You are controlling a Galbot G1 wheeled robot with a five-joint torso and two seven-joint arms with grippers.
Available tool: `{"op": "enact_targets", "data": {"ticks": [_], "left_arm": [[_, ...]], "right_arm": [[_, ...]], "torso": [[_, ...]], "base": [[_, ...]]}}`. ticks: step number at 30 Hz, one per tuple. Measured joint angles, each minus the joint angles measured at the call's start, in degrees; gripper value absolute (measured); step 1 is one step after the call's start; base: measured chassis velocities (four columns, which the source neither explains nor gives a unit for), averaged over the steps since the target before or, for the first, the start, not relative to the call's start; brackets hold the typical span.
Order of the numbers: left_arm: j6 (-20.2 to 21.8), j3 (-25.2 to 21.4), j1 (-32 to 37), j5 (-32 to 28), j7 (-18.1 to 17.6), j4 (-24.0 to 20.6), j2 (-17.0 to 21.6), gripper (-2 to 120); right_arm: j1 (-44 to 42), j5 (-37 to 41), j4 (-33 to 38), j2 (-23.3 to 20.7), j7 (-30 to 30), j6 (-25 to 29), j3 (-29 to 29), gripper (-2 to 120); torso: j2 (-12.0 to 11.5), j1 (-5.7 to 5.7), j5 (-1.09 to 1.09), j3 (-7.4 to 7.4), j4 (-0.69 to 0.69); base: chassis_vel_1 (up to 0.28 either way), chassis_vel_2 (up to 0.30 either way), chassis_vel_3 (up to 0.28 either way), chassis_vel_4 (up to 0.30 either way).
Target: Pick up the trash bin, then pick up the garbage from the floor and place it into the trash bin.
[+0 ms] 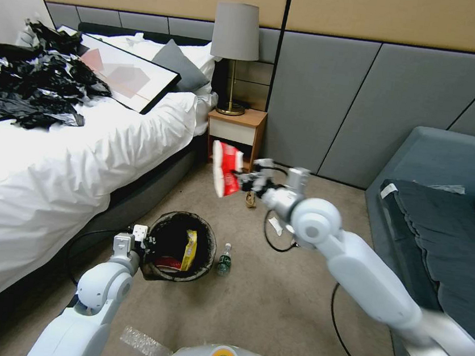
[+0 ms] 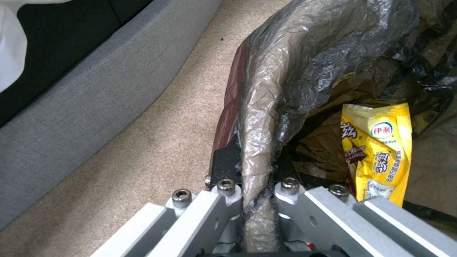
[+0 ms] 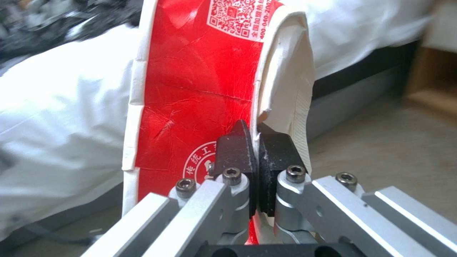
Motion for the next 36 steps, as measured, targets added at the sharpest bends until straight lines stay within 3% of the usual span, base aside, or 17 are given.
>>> {"op": "enact_targets", "data": {"ticks": [2, 9, 18, 36], "left_arm": [[0.0, -0.3, -0.2, 0.0, 0.1, 0.3, -0.5, 0], [0.0, -1.8, 0.2, -0.1, 0.3, 0.1, -1.1, 0], [0.0, -2.3, -0.6, -0.3, 0.4, 0.7, -0.8, 0], [0.0, -2.2, -0.7, -0.3, 0.5, 2.0, -0.5, 0]], "right_arm": [[3.7, 3.4, -1.2, 4.3, 2.8, -0.2, -4.7, 0], [1.4, 3.9, -0.5, 10.5, 5.6, -0.3, -13.0, 0], [-5.9, -1.5, -2.1, 9.4, 4.5, -1.0, -16.9, 0], [-14.7, -7.6, -3.1, 5.6, 2.5, -2.3, -16.6, 0]], "torso": [[0.0, 0.00, -0.01, 0.00, 0.01], [0.0, 0.00, 0.00, -0.01, 0.01], [0.0, 0.00, 0.01, -0.01, -0.02], [0.0, -0.01, 0.02, -0.01, 0.00]], "base": [[0.000, 0.000, 0.000, 0.000], [0.000, 0.000, 0.000, 0.000], [0.000, 0.000, 0.000, 0.000], [0.000, 0.000, 0.000, 0.000]]}}
